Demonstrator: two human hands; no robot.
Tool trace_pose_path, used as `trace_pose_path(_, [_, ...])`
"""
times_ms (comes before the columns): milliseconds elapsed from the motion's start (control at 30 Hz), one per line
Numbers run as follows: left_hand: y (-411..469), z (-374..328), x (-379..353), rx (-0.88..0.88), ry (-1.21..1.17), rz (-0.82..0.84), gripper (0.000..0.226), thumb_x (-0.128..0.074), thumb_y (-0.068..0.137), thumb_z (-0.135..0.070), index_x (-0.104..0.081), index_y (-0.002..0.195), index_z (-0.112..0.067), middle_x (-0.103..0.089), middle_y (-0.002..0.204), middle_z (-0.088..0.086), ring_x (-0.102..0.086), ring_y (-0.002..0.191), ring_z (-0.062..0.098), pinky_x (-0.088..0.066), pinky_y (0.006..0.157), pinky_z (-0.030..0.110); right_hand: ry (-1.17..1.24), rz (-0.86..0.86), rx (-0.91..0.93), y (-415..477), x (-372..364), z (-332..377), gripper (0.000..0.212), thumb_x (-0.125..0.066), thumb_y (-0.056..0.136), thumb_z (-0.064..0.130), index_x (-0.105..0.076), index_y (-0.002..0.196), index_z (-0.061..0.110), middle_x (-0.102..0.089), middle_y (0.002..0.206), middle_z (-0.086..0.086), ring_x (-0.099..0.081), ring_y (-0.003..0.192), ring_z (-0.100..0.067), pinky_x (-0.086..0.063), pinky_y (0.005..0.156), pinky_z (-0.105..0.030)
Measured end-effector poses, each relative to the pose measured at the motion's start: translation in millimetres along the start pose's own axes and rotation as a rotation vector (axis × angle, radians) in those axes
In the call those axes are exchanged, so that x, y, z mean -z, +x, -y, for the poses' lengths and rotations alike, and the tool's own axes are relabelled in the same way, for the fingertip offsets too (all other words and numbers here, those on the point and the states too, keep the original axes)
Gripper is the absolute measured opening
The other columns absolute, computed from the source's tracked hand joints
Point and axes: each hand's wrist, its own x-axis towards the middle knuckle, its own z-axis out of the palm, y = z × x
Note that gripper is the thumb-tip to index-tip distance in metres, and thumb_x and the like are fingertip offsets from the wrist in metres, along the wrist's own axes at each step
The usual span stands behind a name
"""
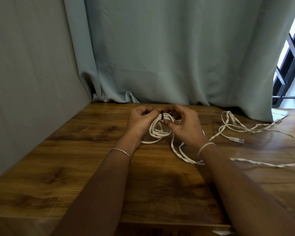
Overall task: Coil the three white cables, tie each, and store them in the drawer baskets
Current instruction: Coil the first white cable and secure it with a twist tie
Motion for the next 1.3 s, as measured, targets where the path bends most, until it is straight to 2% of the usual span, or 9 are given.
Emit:
trace_pose_path(167, [-0.7,-3.7,6.7,0.164,-0.113,0.069,0.008,-0.071,0.082,-0.008,-0.07,0.087,-0.002,-0.07,0.072,0.009,-0.065,0.058,0.014,-0.053,0.053,0.022,-0.04,0.033,0.045,-1.0,0.8,0.8,0.033,-0.079,0.078,0.014,-0.066,0.105,0.028,-0.067,0.097,0.017,-0.063,0.091,0.002,-0.056,0.084,-0.026])
trace_pose_path(233, [1.3,-3.6,10.5,0.223,-0.131,0.103,0.012,-0.071,0.082,-0.01,-0.071,0.091,-0.003,-0.07,0.074,0.007,-0.065,0.061,0.013,-0.053,0.054,0.022,-0.016,0.041,0.054,-0.5,0.8,1.7,0.033,-0.079,0.077,0.013,-0.067,0.103,0.027,-0.067,0.096,0.017,-0.064,0.091,0.002,-0.056,0.084,-0.028])
trace_pose_path(367, [5.1,-3.0,17.5,0.326,-0.277,0.183,0.021,-0.068,0.082,-0.004,-0.068,0.102,0.003,-0.07,0.084,0.012,-0.067,0.074,0.02,-0.058,0.067,0.029,0.077,0.061,0.048,-0.5,1.2,4.6,0.034,-0.08,0.075,0.011,-0.066,0.1,0.029,-0.069,0.095,0.017,-0.065,0.092,-0.001,-0.055,0.087,-0.03])
trace_pose_path(433, [4.7,-3.9,18.5,0.348,-0.306,0.186,0.024,-0.067,0.082,-0.001,-0.067,0.105,0.005,-0.07,0.084,0.013,-0.067,0.073,0.021,-0.058,0.066,0.029,0.094,0.071,0.044,-0.5,0.7,5.7,0.034,-0.08,0.075,0.01,-0.066,0.099,0.03,-0.07,0.095,0.015,-0.066,0.091,-0.002,-0.055,0.087,-0.03])
trace_pose_path(767, [3.5,-2.6,13.3,0.309,-0.285,0.139,0.01,-0.063,0.083,0.003,-0.069,0.089,-0.004,-0.069,0.079,0.01,-0.065,0.071,0.02,-0.057,0.065,0.03,-0.001,0.083,0.057,-0.8,-0.6,4.7,0.032,-0.079,0.077,0.012,-0.066,0.101,0.028,-0.066,0.094,0.02,-0.063,0.091,0.003,-0.054,0.085,-0.022])
trace_pose_path(867, [4.0,-1.8,10.6,0.301,-0.252,0.11,0.012,-0.062,0.083,0.003,-0.067,0.083,-0.008,-0.067,0.079,0.009,-0.063,0.072,0.021,-0.055,0.068,0.032,-0.094,0.081,0.098,-2.2,-1.7,6.0,0.03,-0.078,0.078,0.014,-0.067,0.104,0.024,-0.067,0.1,0.014,-0.062,0.093,0.0,-0.054,0.085,-0.024])
trace_pose_path(933, [3.2,-2.1,8.0,0.289,-0.267,0.086,0.014,-0.061,0.083,0.004,-0.066,0.08,-0.008,-0.066,0.075,0.008,-0.063,0.064,0.018,-0.055,0.061,0.028,-0.164,0.074,0.117,-2.8,-2.5,7.3,0.031,-0.077,0.079,0.015,-0.067,0.107,0.022,-0.068,0.105,0.009,-0.062,0.096,-0.004,-0.054,0.086,-0.026])
trace_pose_path(1067, [2.0,-2.9,4.5,0.263,-0.3,0.047,0.015,-0.06,0.085,0.005,-0.064,0.081,-0.009,-0.065,0.075,0.008,-0.063,0.053,0.013,-0.053,0.048,0.021,-0.285,0.038,0.173,-3.6,-4.8,7.0,0.028,-0.074,0.081,0.019,-0.066,0.108,0.021,-0.068,0.106,0.006,-0.062,0.097,-0.009,-0.054,0.085,-0.03])
trace_pose_path(1300, [1.6,-1.8,0.8,0.161,-0.27,-0.005,0.014,-0.06,0.085,0.004,-0.065,0.089,-0.008,-0.066,0.08,0.01,-0.065,0.056,0.011,-0.052,0.049,0.021,-0.394,-0.001,0.204,-4.1,-11.6,5.8,0.027,-0.072,0.082,0.023,-0.066,0.108,0.02,-0.064,0.106,0.003,-0.061,0.094,-0.016,-0.054,0.078,-0.037])
